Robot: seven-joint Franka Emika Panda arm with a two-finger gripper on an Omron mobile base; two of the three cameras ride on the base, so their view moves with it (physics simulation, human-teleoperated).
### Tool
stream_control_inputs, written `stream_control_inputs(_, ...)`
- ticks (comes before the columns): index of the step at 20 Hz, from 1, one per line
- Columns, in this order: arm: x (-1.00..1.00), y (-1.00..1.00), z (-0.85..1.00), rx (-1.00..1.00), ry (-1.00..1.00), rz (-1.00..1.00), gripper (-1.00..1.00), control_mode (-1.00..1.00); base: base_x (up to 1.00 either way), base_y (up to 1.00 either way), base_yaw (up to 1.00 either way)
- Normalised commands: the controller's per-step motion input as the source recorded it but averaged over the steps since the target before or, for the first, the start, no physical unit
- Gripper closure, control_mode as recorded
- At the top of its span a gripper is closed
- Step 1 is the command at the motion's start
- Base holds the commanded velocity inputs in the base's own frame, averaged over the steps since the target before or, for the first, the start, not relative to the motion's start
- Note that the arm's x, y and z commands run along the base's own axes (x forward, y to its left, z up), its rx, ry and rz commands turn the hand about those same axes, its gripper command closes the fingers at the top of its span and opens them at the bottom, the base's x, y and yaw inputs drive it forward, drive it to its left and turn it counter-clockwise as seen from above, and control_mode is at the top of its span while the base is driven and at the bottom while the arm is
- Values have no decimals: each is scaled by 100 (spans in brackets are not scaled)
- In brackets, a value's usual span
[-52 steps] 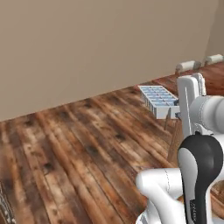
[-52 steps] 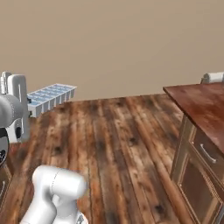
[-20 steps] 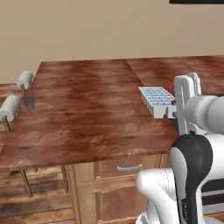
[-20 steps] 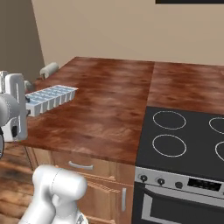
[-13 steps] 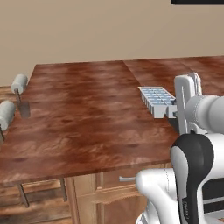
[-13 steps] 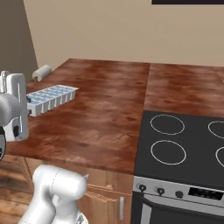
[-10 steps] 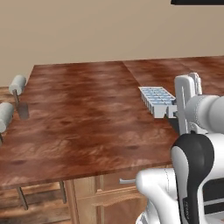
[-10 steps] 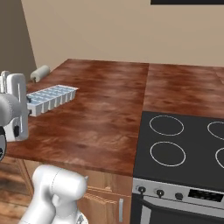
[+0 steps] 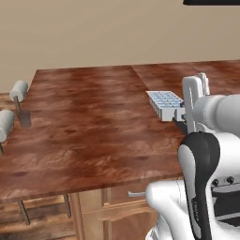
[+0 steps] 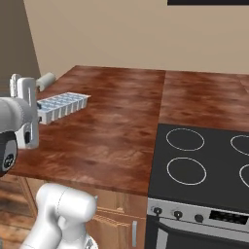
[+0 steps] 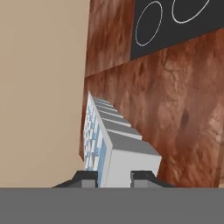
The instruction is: Open the freezer door, pick up the ice cube tray from the freezer, and place it on the dining counter.
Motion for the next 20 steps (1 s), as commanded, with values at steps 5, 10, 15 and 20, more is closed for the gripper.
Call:
stream_control_inputs(5,91,-28,-22,0,6,19,100,-100,0,0,0)
stream_control_inputs(10,100,-7,-45,-1,9,21,100,-100,0,0,0)
stream_control_inputs(15,87,0,-44,-4,15,12,100,-100,0,0,0)
stream_control_inputs(20,44,6,-51,-8,17,7,100,-100,0,0,0)
